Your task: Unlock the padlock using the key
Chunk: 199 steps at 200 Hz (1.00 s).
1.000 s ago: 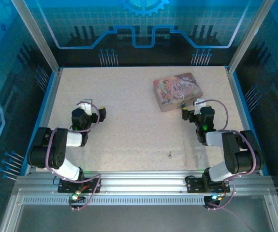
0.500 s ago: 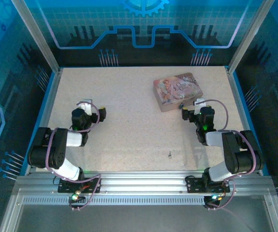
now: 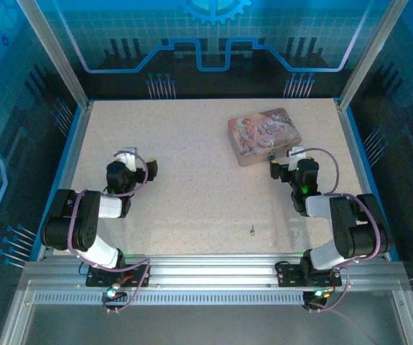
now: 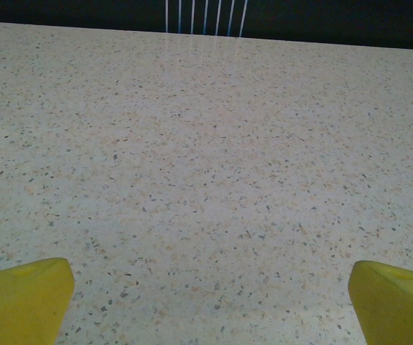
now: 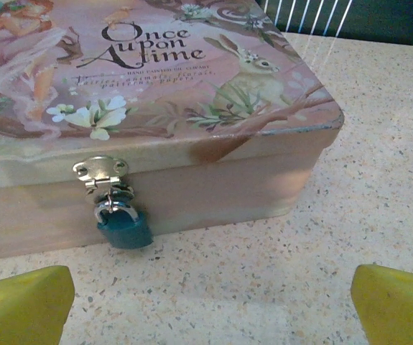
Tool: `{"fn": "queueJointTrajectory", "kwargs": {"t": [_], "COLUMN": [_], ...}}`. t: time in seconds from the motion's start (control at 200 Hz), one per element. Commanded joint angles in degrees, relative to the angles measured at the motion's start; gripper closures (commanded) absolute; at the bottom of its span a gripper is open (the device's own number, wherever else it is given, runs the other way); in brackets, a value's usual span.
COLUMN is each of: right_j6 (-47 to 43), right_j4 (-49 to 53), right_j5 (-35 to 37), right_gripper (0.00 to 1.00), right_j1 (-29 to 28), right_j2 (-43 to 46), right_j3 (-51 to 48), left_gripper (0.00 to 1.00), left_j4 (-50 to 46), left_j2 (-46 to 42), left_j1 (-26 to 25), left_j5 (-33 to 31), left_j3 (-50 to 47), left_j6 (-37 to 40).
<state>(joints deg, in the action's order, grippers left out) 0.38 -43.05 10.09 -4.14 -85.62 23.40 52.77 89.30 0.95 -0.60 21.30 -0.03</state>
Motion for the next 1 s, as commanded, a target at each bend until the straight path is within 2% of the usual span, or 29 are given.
{"fn": "queueJointTrajectory", "kwargs": {"t": [0.0, 0.125, 0.27, 0.365, 0.455, 0.56, 0.74, 0.99], "right_j6": [0.39, 0.54, 1.78, 2.84, 4.28, 6.29, 9.56, 12.98], "right_j4": [1.99, 6.20, 12.42, 20.28, 26.26, 33.29, 41.69, 47.77], "right_j5": [0.07, 0.28, 0.78, -0.72, -2.78, -6.49, -15.47, -24.19], "right_gripper": [0.00, 0.00, 0.00, 0.00, 0.00, 0.00, 0.00, 0.00], "right_j1": [-0.56, -0.60, -0.55, -0.37, 0.07, 1.50, 6.12, 11.83], "right_j2": [1.60, 4.62, 9.77, 12.92, 15.09, 16.60, 16.36, 9.06], "right_j3": [1.91, 2.56, 3.20, 5.80, 8.18, 11.16, 16.88, 26.33], "left_gripper": [0.01, 0.01, 0.01, 0.01, 0.01, 0.01, 0.01, 0.02], "left_j4": [3.31, 0.15, -8.12, -21.06, -34.98, -43.61, -46.25, -44.36], "left_j2": [-1.82, -6.31, -13.42, -18.25, -20.83, -22.03, -23.97, -19.70], "left_j1": [-0.05, -0.07, -0.16, -0.07, 0.04, 0.02, -1.28, -13.38], "left_j5": [-1.17, -2.35, -3.79, -6.14, -5.69, -0.52, 7.01, 8.21], "left_j3": [-1.67, -2.23, -1.00, 3.25, 9.61, 14.40, 14.59, 16.77], "left_j6": [-0.58, -0.76, -1.38, -5.90, -12.79, -19.20, -31.09, -37.01]}}
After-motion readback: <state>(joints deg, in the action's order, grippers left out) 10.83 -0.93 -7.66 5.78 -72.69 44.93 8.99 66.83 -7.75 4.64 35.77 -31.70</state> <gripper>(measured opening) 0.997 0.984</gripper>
